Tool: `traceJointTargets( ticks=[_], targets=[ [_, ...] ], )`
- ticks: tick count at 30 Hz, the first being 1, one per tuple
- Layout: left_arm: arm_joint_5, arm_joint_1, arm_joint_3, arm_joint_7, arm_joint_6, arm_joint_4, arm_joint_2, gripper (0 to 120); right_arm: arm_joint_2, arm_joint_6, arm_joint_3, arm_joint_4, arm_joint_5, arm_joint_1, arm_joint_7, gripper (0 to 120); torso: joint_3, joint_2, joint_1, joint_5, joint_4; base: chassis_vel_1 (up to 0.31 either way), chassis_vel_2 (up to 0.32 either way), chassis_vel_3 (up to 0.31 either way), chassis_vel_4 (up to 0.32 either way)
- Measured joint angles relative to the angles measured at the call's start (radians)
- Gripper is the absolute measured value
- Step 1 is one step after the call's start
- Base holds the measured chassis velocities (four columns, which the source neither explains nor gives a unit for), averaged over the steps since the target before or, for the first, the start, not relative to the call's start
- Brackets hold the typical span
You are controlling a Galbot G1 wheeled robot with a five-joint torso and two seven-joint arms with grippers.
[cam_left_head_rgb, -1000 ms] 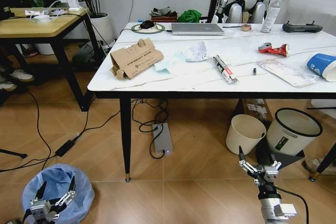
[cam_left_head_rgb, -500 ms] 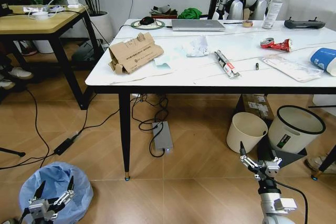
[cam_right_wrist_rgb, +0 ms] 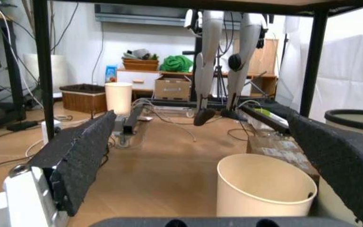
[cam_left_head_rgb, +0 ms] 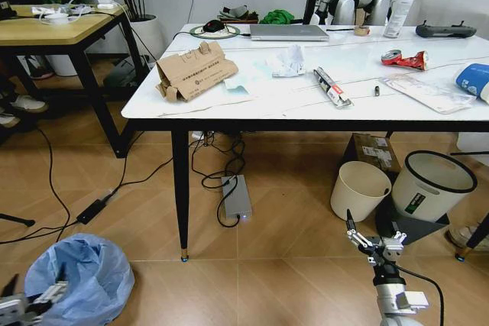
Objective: Pick up the trash bin and place the trash from the table into it.
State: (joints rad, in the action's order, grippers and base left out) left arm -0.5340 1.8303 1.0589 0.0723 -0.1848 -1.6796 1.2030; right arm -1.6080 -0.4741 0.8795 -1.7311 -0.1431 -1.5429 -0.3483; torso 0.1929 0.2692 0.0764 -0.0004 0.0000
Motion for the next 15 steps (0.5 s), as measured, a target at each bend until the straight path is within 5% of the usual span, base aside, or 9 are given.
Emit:
traceJointTargets(
  ticks=[7,15],
  targets=[
    [-0.096,-0.048,0.036,0.055,0.185,0.05,-0.09,100,0.0,-0.012,0.004,0.012,-0.001,-0.006,-0.002,100,0.002,0.003,0.001,0.0005,-0.0001,0.0,0.0,0.0,0.0],
    [-0.198,-0.12,0.01,-0.026,0.256,0.151,-0.153,100,0.0,-0.014,0.004,0.015,0.003,-0.011,-0.005,100,0.004,0.006,0.002,0.0002,-0.0002,0.0,0.0,0.0,0.0]
  ],
)
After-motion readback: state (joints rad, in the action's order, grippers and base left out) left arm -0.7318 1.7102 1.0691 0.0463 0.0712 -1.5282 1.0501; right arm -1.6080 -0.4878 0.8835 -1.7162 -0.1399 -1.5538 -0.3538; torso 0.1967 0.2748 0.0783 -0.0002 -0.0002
